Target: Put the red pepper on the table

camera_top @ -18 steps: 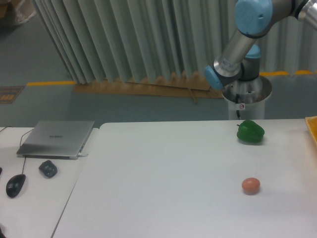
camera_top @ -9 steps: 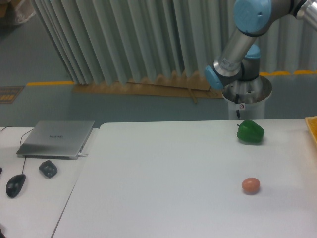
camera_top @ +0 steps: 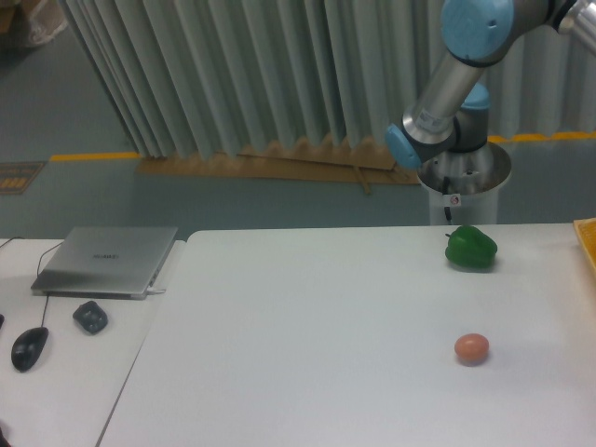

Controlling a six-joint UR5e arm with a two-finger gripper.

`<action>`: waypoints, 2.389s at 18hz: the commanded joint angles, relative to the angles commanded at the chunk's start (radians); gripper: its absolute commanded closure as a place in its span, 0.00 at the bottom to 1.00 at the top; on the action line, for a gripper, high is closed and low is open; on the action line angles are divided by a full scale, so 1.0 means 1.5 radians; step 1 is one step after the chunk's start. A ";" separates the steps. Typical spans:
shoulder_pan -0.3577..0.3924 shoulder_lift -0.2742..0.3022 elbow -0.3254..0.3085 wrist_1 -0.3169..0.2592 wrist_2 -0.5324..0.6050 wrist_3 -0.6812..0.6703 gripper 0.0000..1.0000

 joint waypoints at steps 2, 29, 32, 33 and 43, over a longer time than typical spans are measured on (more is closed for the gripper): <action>0.000 -0.001 -0.001 0.002 0.001 -0.002 0.00; -0.023 0.066 -0.006 -0.088 -0.005 -0.165 0.49; -0.050 0.082 -0.013 -0.112 -0.032 -0.227 0.49; -0.057 0.091 -0.022 -0.113 -0.036 -0.251 0.49; -0.116 0.128 -0.035 -0.144 -0.098 -0.410 0.49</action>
